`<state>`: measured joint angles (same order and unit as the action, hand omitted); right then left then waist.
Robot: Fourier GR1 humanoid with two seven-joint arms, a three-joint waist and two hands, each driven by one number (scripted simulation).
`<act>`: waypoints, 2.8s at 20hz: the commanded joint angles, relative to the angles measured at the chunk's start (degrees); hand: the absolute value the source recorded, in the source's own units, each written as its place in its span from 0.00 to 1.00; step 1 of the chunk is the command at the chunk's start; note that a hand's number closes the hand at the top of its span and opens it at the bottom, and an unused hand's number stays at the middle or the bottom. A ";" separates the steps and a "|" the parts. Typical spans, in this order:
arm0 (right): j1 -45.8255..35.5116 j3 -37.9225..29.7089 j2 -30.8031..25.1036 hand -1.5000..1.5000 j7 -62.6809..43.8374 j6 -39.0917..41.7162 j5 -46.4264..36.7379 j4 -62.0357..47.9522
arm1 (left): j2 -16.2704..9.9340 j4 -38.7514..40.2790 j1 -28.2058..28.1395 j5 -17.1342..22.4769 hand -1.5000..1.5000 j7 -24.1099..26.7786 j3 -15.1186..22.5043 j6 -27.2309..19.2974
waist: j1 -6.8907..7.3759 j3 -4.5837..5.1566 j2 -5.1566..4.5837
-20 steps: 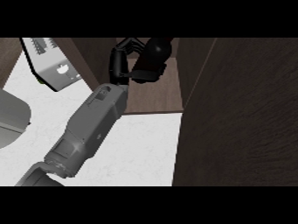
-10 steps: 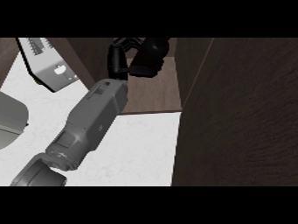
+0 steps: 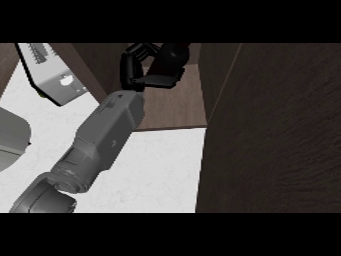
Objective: Pick up the wine, place it into the cabinet and close the cabinet
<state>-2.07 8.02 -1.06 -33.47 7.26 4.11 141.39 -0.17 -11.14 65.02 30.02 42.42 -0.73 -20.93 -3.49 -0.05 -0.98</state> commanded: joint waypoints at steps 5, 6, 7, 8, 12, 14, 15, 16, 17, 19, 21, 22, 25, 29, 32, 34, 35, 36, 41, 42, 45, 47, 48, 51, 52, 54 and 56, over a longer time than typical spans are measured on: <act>-2.17 -0.67 0.13 0.00 -0.98 -0.61 1.27 1.58 | -1.42 4.26 1.73 -0.50 1.00 -0.30 -1.53 -0.87 | -0.18 0.09 -0.42; -0.35 0.24 -0.02 0.00 -2.89 -0.58 1.98 4.42 | 0.16 4.42 -0.22 -0.03 1.00 2.22 -1.52 -2.44 | -0.55 0.10 -0.22; 0.83 2.20 0.32 0.00 -1.38 0.03 0.36 3.88 | -0.47 4.95 1.24 -0.48 1.00 1.98 -1.86 -3.59 | -1.29 0.10 -0.61; 0.16 1.12 -0.27 0.00 -2.60 -0.13 1.15 3.92 | -2.32 5.21 1.27 -0.52 0.00 -0.23 -1.87 -1.15 | -0.53 0.10 -0.38; -4.98 0.20 0.52 0.00 -4.20 -2.24 0.66 1.12 | 0.15 6.25 -0.02 -2.11 0.00 1.98 -0.88 -3.91 | 0.06 0.14 -0.42; -0.60 -0.49 -0.21 0.00 -1.73 -0.09 2.55 2.09 | -0.91 6.47 -0.58 -2.03 0.00 2.37 -1.30 -3.75 | -0.67 0.07 -0.56; -0.29 0.96 0.75 0.00 -1.16 -0.99 0.19 3.26 | -2.31 6.47 -0.25 -2.48 0.00 1.72 -1.00 -3.13 | -0.53 0.10 -0.42; 0.13 -2.30 -0.05 0.00 -0.25 -0.30 2.94 1.73 | -3.56 6.50 0.30 -3.07 0.00 -0.55 -0.48 -2.42 | 0.31 0.04 -0.14; 0.16 -1.38 -0.43 0.00 -0.31 0.56 2.88 1.97 | -0.96 6.90 -0.08 -3.56 0.00 1.25 -0.14 -4.07 | -0.32 0.06 -0.39; -0.53 0.51 0.45 0.00 0.16 0.21 0.97 1.07 | -1.74 7.30 0.02 -3.97 0.00 1.44 0.01 -4.35 | -0.81 0.09 -0.71; 0.03 -0.35 0.14 0.00 0.14 0.48 1.85 2.21 | -2.20 8.03 -0.11 -4.83 0.00 0.40 0.66 -4.66 | -0.84 0.08 -0.62; -1.17 1.25 0.67 0.00 -1.60 -0.37 0.86 2.34 | -0.59 7.94 -0.24 -4.72 0.00 1.31 0.43 -6.51 | -0.86 0.13 -0.64; -0.60 0.60 0.13 0.00 0.56 0.84 1.00 0.92 | -0.08 7.84 -1.40 -4.68 0.00 3.23 0.04 -8.26 | -1.33 0.11 -0.93; -1.19 0.05 0.10 0.00 -0.99 -0.66 0.55 1.77 | -1.13 6.49 -2.19 -4.24 0.00 3.07 -0.78 -4.63 | -0.21 0.12 -0.40; -1.85 2.10 1.03 0.00 -0.68 -1.81 -0.93 0.23 | -1.63 5.92 -2.59 -4.18 0.00 4.68 -1.21 -3.56 | -0.29 0.16 -0.59; -1.28 -0.18 -0.29 0.00 -1.27 0.06 2.65 2.65 | -0.92 6.16 -3.31 -3.69 0.00 6.11 -1.92 -4.61 | -1.39 0.14 -0.96; -1.96 0.59 0.40 0.00 -0.18 -0.06 1.49 -0.64 | -1.96 6.13 -2.67 -4.37 0.00 5.21 -1.37 -3.13 | -0.59 0.14 -0.82; 0.43 0.33 0.02 0.00 -0.01 0.56 2.06 0.65 | -1.19 6.03 -3.26 -4.76 0.00 6.00 -1.15 -3.85 | -0.27 0.10 -0.45; 1.64 1.19 0.31 0.00 -0.46 0.43 1.88 2.73 | -3.09 5.83 -2.44 -4.91 0.00 4.95 -1.51 0.88 | -0.78 0.12 -0.53; -1.53 1.01 0.43 0.00 1.60 0.82 1.08 -0.86 | 0.17 5.82 -3.74 -5.43 0.00 8.17 -0.98 -0.21 | -0.84 0.14 -0.87; -4.08 2.94 1.02 0.00 -2.26 -2.62 -0.08 1.12 | -0.07 6.11 -1.49 -6.42 0.00 5.82 -0.30 -0.25 | -0.32 0.19 -0.52; 1.38 1.31 0.28 0.00 -0.67 0.14 1.90 2.78 | 0.17 5.80 -4.73 -5.62 0.00 6.77 -0.91 3.64 | -0.13 0.11 -0.19; -3.51 4.21 1.03 0.00 -3.16 -1.79 -1.86 0.95 | 0.17 6.02 -4.17 -5.67 0.00 6.81 -0.54 3.46 | -0.26 0.20 -0.33; 0.17 0.62 0.12 0.00 0.07 -0.23 0.36 1.31 | 0.17 5.32 -4.47 -6.12 0.00 6.50 -0.56 3.79 | 0.83 0.09 0.09; -2.61 2.31 1.03 0.00 -1.16 -1.44 0.51 0.71 | 0.17 5.84 -3.41 -4.86 0.00 6.03 -0.23 3.85 | -0.93 0.14 -0.26; -1.02 3.04 0.56 0.00 -3.26 -1.27 -0.05 3.85 | 0.17 4.51 -5.68 -4.49 0.00 7.37 -0.24 5.81 | 0.38 0.13 0.30; -1.65 5.15 0.50 0.00 -4.98 -1.30 -0.17 4.67 | 0.17 4.90 -6.48 -2.65 0.00 7.89 -0.36 6.93 | -1.03 0.17 0.13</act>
<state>-4.36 11.30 -0.37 -35.00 6.22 3.29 141.23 0.07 -6.40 62.28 25.13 48.90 -0.37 -16.41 -4.43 0.06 -1.13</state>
